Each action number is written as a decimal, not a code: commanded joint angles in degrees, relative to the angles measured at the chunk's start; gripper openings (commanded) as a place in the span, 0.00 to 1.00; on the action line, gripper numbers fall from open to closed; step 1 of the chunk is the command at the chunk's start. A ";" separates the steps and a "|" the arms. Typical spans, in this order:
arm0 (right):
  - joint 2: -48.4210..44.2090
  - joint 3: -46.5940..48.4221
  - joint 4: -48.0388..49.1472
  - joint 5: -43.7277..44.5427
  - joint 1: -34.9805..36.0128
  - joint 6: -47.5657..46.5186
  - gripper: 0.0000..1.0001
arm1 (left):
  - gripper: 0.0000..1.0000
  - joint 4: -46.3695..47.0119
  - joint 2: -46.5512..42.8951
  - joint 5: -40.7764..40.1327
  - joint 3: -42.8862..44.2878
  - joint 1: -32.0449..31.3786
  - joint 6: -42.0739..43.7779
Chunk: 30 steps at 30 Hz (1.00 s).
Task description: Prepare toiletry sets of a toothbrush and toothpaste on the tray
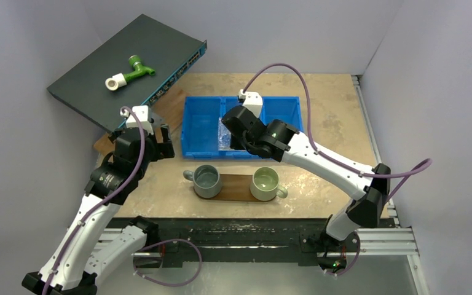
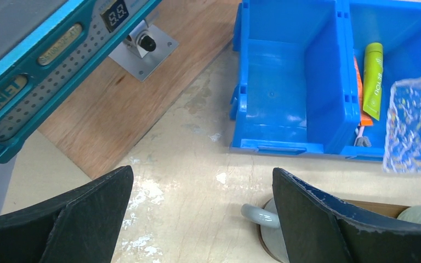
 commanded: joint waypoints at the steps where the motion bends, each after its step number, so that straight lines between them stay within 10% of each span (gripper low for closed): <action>1: -3.59 -1.65 -3.25 1.51 2.11 6.58 0.00 | 0.97 0.40 -1.04 -2.74 1.97 0.52 -1.77; 30: -6.56 -10.09 -11.55 0.05 12.54 22.22 0.00 | 0.97 -0.35 -3.89 -3.69 1.65 0.43 -3.11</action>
